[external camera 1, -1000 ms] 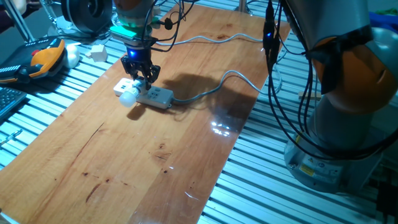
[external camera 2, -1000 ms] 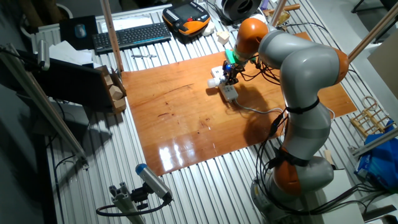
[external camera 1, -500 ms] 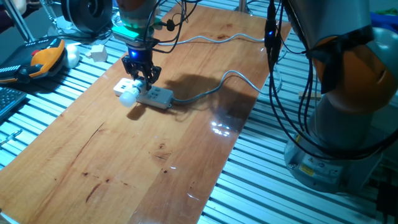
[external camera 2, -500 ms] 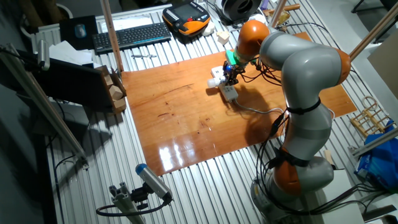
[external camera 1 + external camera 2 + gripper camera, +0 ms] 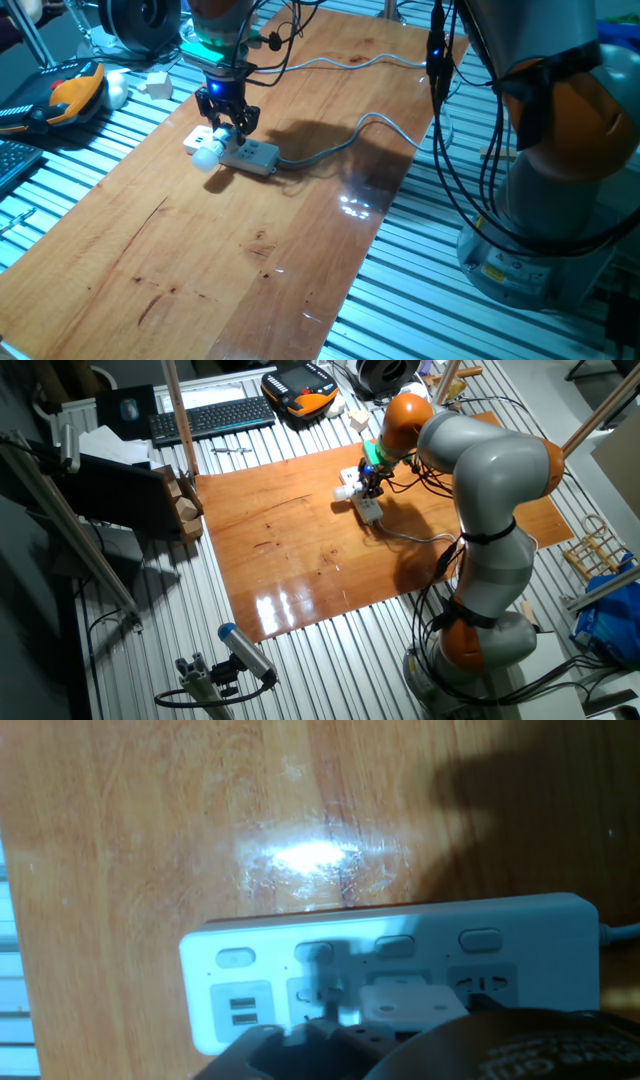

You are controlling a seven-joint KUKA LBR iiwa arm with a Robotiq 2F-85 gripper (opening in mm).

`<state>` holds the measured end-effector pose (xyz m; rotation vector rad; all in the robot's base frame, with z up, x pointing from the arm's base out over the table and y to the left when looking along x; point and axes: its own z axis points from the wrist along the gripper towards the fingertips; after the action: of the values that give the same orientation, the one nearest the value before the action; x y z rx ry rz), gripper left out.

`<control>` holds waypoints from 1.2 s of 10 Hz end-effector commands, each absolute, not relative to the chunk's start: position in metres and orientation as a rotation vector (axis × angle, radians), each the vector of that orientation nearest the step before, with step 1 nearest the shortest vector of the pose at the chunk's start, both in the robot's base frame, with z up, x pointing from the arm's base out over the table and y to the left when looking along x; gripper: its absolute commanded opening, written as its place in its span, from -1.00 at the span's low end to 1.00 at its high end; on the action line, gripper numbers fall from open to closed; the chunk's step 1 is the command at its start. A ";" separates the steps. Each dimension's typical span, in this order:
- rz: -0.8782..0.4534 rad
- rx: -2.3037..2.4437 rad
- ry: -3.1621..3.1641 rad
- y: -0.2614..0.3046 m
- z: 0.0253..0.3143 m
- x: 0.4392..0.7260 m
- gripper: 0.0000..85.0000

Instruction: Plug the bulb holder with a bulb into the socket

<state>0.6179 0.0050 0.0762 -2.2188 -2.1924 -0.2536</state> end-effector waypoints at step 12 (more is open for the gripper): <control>-0.198 -1.947 -2.422 0.038 0.165 0.605 -0.20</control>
<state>0.6045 0.0390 0.1654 -2.0078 -2.3735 -0.2006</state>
